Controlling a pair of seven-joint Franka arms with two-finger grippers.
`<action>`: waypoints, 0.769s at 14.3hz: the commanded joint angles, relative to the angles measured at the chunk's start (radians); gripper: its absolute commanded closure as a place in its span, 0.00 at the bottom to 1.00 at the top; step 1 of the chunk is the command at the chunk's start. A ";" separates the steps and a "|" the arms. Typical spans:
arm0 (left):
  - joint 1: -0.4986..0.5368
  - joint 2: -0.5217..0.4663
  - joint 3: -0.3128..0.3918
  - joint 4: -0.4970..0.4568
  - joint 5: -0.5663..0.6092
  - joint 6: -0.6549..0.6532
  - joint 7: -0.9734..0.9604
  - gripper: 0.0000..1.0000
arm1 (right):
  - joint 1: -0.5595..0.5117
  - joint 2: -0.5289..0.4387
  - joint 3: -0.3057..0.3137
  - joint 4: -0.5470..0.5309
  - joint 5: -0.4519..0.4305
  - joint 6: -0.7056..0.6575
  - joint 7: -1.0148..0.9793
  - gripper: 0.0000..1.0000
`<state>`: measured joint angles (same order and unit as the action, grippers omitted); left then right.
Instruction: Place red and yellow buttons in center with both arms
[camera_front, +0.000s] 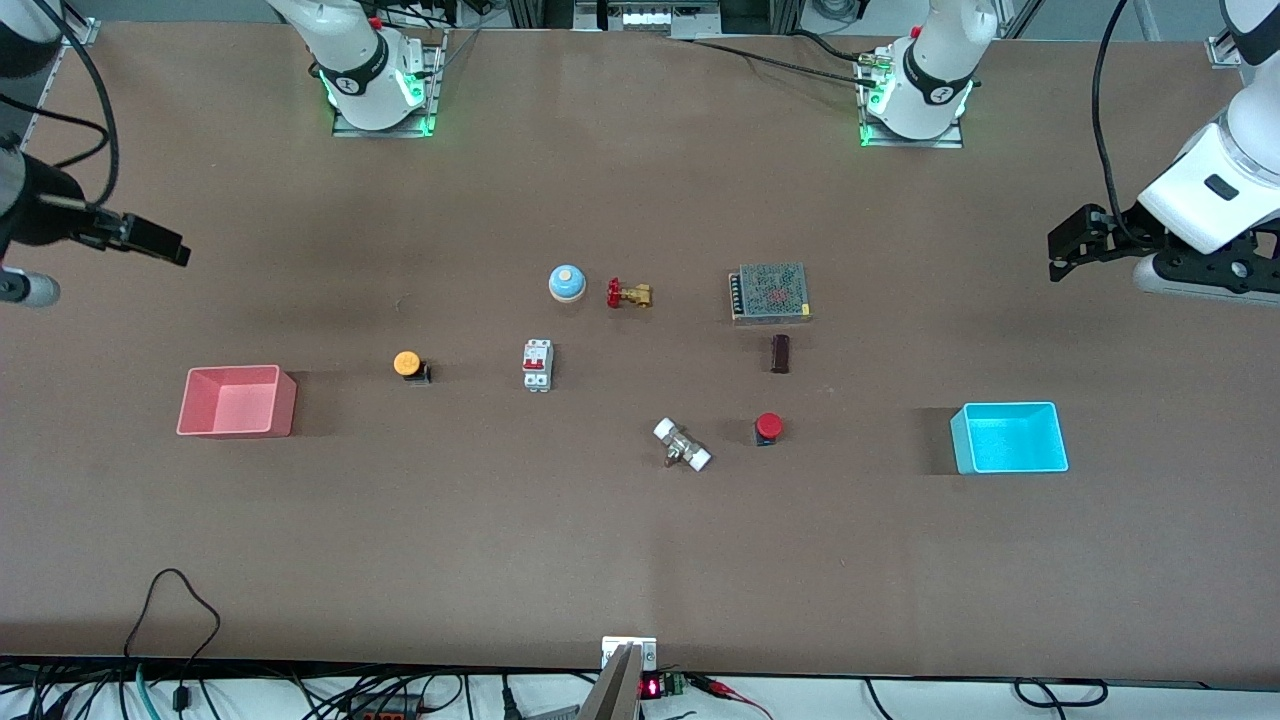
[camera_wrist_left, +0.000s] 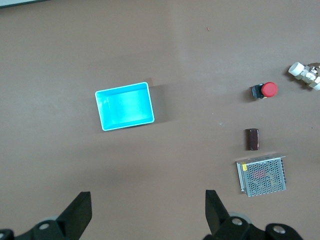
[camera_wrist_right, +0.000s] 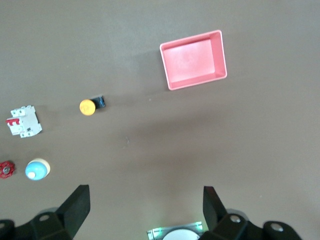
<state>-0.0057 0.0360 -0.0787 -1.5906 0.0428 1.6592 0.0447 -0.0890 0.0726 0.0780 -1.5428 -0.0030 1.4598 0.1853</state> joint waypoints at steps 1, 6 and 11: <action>0.016 -0.013 -0.012 -0.012 -0.015 0.014 0.003 0.00 | 0.025 0.006 -0.029 -0.005 0.027 -0.006 -0.042 0.00; 0.018 -0.011 -0.010 -0.011 -0.015 0.008 0.003 0.00 | 0.029 0.018 -0.024 0.003 0.021 -0.004 -0.078 0.00; 0.016 -0.008 -0.010 -0.008 -0.014 0.004 0.000 0.00 | 0.029 0.019 -0.024 0.003 0.017 -0.003 -0.081 0.00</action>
<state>-0.0011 0.0359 -0.0800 -1.5925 0.0407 1.6625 0.0447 -0.0701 0.0958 0.0653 -1.5454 0.0039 1.4574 0.1178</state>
